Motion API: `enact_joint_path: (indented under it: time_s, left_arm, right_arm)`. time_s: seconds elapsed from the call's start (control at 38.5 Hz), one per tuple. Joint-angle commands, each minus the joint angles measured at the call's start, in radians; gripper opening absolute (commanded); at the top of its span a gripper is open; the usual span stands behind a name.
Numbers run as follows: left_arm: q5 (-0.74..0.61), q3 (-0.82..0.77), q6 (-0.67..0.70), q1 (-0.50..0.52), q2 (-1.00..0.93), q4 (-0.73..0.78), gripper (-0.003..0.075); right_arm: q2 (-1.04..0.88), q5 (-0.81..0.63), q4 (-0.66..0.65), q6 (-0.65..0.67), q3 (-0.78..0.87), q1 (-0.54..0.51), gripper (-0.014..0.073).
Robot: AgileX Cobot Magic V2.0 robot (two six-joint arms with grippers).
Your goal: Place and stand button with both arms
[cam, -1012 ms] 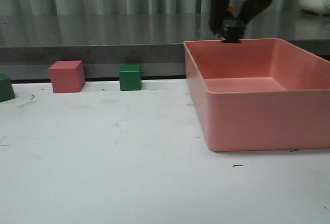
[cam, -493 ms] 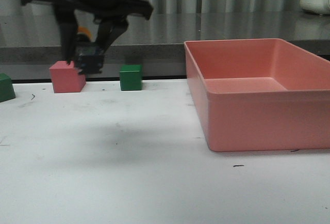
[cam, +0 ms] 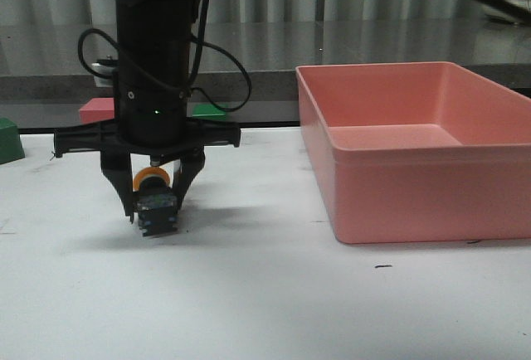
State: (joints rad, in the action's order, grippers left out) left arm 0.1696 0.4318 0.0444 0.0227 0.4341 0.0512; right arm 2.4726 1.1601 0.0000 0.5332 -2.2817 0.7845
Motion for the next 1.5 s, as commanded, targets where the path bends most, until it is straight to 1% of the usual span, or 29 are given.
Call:
enact_joint_path:
  time_s: [0.0, 0.18, 0.23, 0.31, 0.39, 0.49, 0.54, 0.65, 0.7, 0.73, 0.78, 0.83, 0.99, 1.01, 1.04, 1.09, 1.25, 1.38, 1.48]
  left_arm:
    - [-0.085, 0.038, 0.006, 0.000, 0.011, -0.002, 0.0596]
    - [-0.085, 0.038, 0.006, 0.000, 0.011, -0.002, 0.0596]
    - [-0.085, 0.038, 0.006, 0.000, 0.011, -0.002, 0.0596]
    - [-0.085, 0.038, 0.006, 0.000, 0.011, -0.002, 0.0596]
    - [-0.085, 0.038, 0.006, 0.000, 0.011, -0.002, 0.0596]
    - [-0.085, 0.038, 0.006, 0.000, 0.011, -0.002, 0.0596]
    - [-0.085, 0.038, 0.006, 0.000, 0.011, -0.002, 0.0596]
    - [-0.085, 0.038, 0.006, 0.000, 0.011, -0.002, 0.0596]
    - [-0.085, 0.038, 0.006, 0.000, 0.011, -0.002, 0.0596]
    - [-0.085, 0.038, 0.006, 0.000, 0.011, -0.002, 0.0596]
    - [-0.085, 0.038, 0.006, 0.000, 0.011, -0.002, 0.0596]
    - [-0.085, 0.038, 0.006, 0.000, 0.011, -0.002, 0.0596]
    - [-0.085, 0.038, 0.006, 0.000, 0.011, -0.002, 0.0596]
    - [-0.085, 0.038, 0.006, 0.000, 0.011, -0.002, 0.0596]
    - [-0.085, 0.038, 0.006, 0.000, 0.011, -0.002, 0.0596]
    - [-0.085, 0.038, 0.006, 0.000, 0.011, -0.002, 0.0596]
    - [-0.085, 0.038, 0.006, 0.000, 0.011, -0.002, 0.0596]
    - [-0.085, 0.038, 0.006, 0.000, 0.011, -0.002, 0.0596]
    - [-0.085, 0.038, 0.006, 0.000, 0.011, -0.002, 0.0596]
  right_arm:
    - [-0.063, -0.007, 0.008, 0.020, -0.038, -0.004, 0.0181]
    - [-0.058, -0.005, 0.012, 0.020, -0.038, -0.004, 0.0185]
    - [-0.057, -0.003, 0.014, 0.020, -0.038, -0.004, 0.0200]
    - [-0.061, -0.001, 0.016, 0.020, -0.038, -0.004, 0.0267]
    - [-0.074, 0.000, 0.016, 0.020, -0.045, -0.004, 0.0379]
    - [-0.096, 0.009, 0.016, 0.005, -0.078, -0.004, 0.0489]
    - [-0.107, 0.023, 0.016, -0.005, -0.104, -0.004, 0.0507]
    - [-0.122, 0.076, 0.016, -0.018, -0.165, -0.004, 0.0506]
    - [-0.127, 0.113, 0.016, -0.044, -0.214, -0.005, 0.0503]
    - [-0.127, 0.129, 0.016, -0.055, -0.233, -0.005, 0.0495]
    - [-0.128, 0.165, 0.016, -0.079, -0.278, -0.005, 0.0449]
    - [-0.128, 0.183, 0.016, -0.094, -0.316, -0.005, 0.0361]
    - [-0.155, 0.183, 0.030, -0.103, -0.373, -0.005, 0.0011]
    - [-0.162, 0.183, 0.030, -0.106, -0.373, -0.005, -0.0043]
    - [-0.171, 0.183, 0.030, -0.112, -0.373, -0.006, -0.0079]
    - [-0.189, 0.184, 0.030, -0.140, -0.373, -0.011, -0.0065]
    - [-0.270, 0.185, 0.030, -0.213, -0.373, -0.043, -0.0070]
    - [-0.360, 0.185, 0.030, -0.264, -0.373, -0.096, -0.0070]
    - [-0.434, 0.186, 0.030, -0.269, -0.373, -0.161, -0.0070]
